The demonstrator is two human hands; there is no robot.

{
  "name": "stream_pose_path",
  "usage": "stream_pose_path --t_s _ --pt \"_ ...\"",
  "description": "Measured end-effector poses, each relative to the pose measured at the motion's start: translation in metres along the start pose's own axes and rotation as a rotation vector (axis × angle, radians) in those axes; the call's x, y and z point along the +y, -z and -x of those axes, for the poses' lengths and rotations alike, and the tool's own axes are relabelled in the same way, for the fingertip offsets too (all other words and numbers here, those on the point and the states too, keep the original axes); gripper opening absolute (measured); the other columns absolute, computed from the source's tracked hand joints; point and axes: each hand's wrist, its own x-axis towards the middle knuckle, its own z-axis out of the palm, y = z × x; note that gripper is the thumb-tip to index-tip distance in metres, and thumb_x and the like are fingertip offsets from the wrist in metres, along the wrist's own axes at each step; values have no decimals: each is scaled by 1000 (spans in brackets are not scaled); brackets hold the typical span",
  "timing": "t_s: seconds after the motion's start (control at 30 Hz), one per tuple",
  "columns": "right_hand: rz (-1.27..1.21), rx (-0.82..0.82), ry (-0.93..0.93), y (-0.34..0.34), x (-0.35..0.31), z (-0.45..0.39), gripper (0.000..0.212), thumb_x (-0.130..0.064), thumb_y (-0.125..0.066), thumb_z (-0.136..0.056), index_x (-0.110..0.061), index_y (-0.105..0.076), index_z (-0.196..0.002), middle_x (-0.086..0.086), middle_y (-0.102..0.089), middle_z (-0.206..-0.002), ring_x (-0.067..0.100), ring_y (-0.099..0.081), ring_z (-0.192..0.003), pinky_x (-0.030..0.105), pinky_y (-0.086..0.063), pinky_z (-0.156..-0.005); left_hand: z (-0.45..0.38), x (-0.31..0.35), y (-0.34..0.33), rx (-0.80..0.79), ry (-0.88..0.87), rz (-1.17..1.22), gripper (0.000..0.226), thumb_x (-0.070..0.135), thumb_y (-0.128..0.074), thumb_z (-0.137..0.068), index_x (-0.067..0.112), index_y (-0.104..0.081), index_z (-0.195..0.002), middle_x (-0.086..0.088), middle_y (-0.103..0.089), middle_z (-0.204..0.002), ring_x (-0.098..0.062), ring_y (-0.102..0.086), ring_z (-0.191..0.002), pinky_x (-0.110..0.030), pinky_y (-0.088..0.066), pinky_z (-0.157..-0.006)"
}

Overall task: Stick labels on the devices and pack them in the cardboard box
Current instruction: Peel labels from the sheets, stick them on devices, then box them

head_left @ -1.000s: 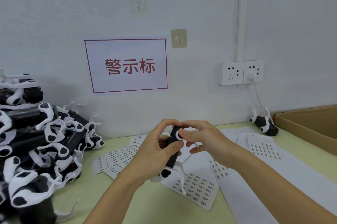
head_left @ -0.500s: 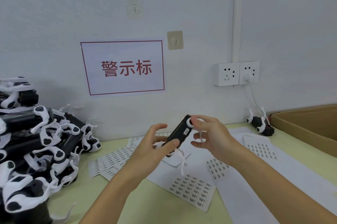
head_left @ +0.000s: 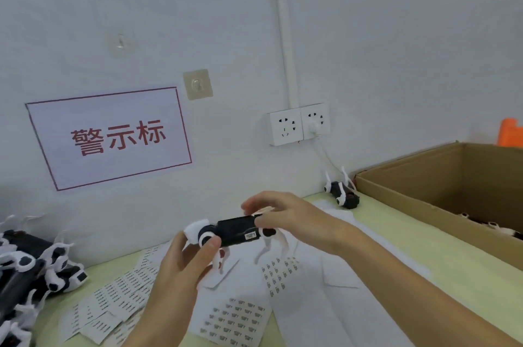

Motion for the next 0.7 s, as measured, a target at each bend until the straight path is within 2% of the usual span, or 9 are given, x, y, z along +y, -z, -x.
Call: stream_pose_path --t_s 0.07,0.13,0.27,0.33,0.4,0.43,0.5,0.6,0.7 --pt "169 -56 33 22 1 17 29 -36 -64 -90 -30 -68 -118 -13 -70 -110 19 -67 -100 26 -54 -81 0 3 -27 -102 -25 -85 49 43 -85 -65 30 -68 -110 -4 -76 -102 -19 -73 -95 -42 -49 -93" --pt "333 -47 24 50 5 35 25 -37 -66 -89 -32 -70 -114 -18 -70 -100 19 -70 -94 24 -55 -67 -1 7 -60 -211 -52 -172 49 50 -76 -65 31 -67 -110 -1 -76 -100 -15 -72 -95 -33 -49 -83" --pt "415 27 -34 114 20 77 16 -31 -69 -88 -31 -71 -104 -13 -72 -97 25 -71 -90 39 -61 -75 -7 12 -137 -393 -90 -226 52 53 -81 -74 32 -62 -117 7 -75 -104 -6 -69 -98 -17 -51 -72" --pt "413 109 -66 150 31 101 14 -29 -72 -86 -31 -71 -100 -8 -73 -96 24 -71 -88 41 -60 -76 -8 10 -179 -406 -98 -205 59 58 -70 -65 41 -56 -119 15 -74 -105 2 -68 -97 -10 -50 -69" --pt "410 198 -110 186 42 124 17 -33 -73 -85 -27 -71 -101 -6 -73 -93 21 -69 -86 41 -55 -79 -7 4 -219 -391 -104 -172 58 67 -58 -66 49 -50 -120 26 -69 -106 10 -64 -99 -13 -49 -75" --pt "388 231 -135 205 50 136 18 -34 -72 -85 -25 -72 -101 -6 -73 -92 18 -69 -85 40 -54 -81 -6 -2 -239 -385 -95 -141 54 69 -54 -70 48 -52 -120 26 -69 -106 9 -63 -100 -17 -48 -79" --pt "318 301 -173 243 66 156 20 -36 -70 -85 -22 -73 -100 -6 -73 -87 13 -67 -79 35 -50 -81 -6 -20 -274 -388 -66 -139 42 64 -52 -79 42 -59 -114 23 -69 -103 5 -65 -96 -24 -50 -81" --pt "90 440 -268 302 102 180 23 -26 -68 -86 -12 -71 -104 1 -72 -89 18 -67 -79 35 -51 -76 -7 -55 -322 -434 -39 -276 14 37 -55 -99 30 -66 -95 13 -70 -87 -3 -65 -82 -26 -51 -73" --pt "48 544 -433 358 150 198 15 -13 -64 -94 -7 -69 -107 8 -69 -91 14 -67 -73 30 -49 -70 -14 -86 -357 -462 -80 -451 28 17 -54 -98 14 -60 -71 -3 -60 -67 -3 -47 -55 -14 -37 -52"
